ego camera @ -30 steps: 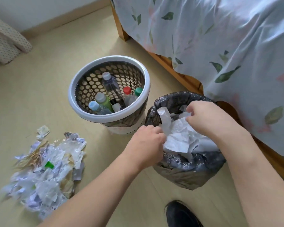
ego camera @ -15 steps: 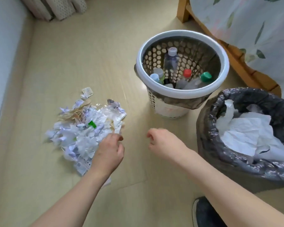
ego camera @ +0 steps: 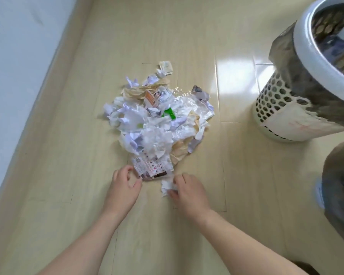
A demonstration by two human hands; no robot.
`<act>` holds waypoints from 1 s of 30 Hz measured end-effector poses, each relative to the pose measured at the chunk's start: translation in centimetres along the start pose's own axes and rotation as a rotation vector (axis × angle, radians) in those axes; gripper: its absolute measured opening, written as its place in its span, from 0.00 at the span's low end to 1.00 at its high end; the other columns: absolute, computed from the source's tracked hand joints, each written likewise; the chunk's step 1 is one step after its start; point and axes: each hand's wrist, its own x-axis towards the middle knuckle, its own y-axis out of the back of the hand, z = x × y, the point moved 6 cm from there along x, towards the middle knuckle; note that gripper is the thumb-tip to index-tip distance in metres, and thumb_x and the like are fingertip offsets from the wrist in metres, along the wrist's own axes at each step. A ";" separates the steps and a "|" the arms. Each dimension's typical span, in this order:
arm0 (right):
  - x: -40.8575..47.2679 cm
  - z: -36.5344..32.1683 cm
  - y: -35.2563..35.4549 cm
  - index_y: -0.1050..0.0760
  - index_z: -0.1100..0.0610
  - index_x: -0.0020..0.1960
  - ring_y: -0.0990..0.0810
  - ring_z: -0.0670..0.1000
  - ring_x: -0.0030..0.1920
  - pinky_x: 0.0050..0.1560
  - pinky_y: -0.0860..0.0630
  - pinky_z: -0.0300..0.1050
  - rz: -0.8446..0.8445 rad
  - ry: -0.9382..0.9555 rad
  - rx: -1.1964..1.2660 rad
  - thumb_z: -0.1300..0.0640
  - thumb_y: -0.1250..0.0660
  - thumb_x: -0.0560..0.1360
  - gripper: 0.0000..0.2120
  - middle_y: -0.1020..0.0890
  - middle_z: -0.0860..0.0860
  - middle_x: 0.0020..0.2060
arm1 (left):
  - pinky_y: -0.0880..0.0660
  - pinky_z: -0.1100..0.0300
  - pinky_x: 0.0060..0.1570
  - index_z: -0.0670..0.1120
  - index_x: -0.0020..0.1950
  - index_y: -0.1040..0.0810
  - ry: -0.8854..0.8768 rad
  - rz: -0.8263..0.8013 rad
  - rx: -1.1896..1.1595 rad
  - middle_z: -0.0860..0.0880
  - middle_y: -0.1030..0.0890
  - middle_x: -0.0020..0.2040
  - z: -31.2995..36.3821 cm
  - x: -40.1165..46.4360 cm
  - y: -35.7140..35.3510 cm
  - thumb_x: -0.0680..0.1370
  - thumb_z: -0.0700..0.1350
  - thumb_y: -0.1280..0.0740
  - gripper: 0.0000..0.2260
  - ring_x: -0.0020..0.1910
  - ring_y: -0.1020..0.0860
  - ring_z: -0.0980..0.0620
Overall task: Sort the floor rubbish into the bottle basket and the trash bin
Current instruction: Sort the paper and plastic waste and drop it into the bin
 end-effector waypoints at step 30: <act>-3.8 4.6 9.8 0.27 0.51 0.47 0.23 0.50 0.43 0.42 0.26 0.44 -0.248 -0.337 0.531 0.59 0.40 0.76 0.05 0.23 0.48 0.43 | 0.23 0.54 0.36 0.44 0.55 0.22 0.362 -0.278 0.035 0.44 0.19 0.45 7.6 -2.1 3.2 0.82 0.50 0.40 0.12 0.38 0.19 0.40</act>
